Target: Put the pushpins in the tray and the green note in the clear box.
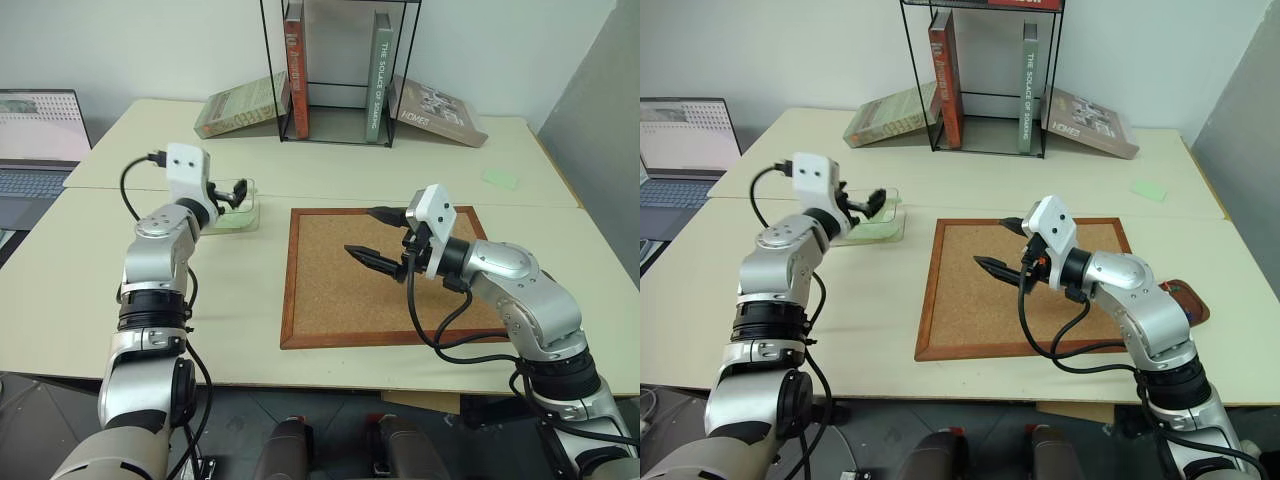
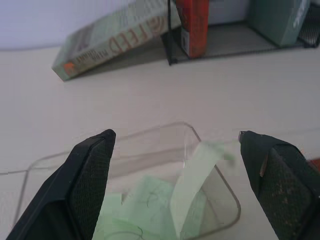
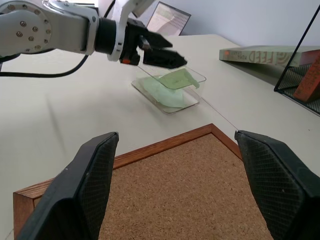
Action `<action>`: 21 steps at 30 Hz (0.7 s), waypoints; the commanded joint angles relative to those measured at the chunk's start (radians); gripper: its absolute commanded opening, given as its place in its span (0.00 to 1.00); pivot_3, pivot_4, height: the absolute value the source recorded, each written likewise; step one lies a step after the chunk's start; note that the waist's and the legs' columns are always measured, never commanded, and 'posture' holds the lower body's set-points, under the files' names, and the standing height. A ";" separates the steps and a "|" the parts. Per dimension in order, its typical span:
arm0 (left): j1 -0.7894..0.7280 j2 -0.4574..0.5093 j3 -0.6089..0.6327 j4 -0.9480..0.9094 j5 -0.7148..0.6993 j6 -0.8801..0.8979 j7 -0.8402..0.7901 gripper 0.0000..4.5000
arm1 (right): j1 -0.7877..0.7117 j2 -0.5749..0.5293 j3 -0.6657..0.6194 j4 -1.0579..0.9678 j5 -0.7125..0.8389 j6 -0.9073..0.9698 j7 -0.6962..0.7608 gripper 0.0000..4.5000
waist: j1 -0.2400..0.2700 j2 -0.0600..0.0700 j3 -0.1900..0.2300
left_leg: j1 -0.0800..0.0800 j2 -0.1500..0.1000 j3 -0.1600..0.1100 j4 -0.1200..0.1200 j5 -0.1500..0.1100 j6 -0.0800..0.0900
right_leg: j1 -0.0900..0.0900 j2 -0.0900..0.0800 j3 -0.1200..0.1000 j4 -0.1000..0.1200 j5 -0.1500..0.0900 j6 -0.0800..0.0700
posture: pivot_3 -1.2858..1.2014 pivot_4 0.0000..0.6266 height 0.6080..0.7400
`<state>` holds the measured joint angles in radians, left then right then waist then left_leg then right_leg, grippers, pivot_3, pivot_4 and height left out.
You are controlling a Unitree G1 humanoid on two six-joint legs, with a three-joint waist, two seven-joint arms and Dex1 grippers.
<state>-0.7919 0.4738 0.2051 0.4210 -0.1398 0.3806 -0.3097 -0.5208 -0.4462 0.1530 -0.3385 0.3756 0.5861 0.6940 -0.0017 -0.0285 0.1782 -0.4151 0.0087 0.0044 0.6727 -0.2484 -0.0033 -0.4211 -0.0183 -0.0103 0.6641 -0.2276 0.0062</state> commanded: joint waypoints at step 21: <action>0.376 0.066 -0.159 -0.657 -0.196 0.160 -0.331 0.93 | 0.291 -0.192 -0.207 -0.136 0.048 -0.096 0.101 0.87 | 0.001 0.000 0.000 | 0.000 0.000 0.000 -0.001 0.000 0.000 | 0.001 0.000 0.001 -0.001 -0.002 0.002 | 0.52 0.24 1.00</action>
<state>-0.4401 0.5151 0.0583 -0.1454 -0.3130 0.5244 -0.6042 -0.2723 -0.6023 0.0115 -0.4150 0.3866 0.5060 0.7570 -0.0007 -0.0284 0.1782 -0.4146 0.0088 0.0046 0.6720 -0.2485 -0.0033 -0.4200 -0.0187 -0.0097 0.6630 -0.2307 0.0103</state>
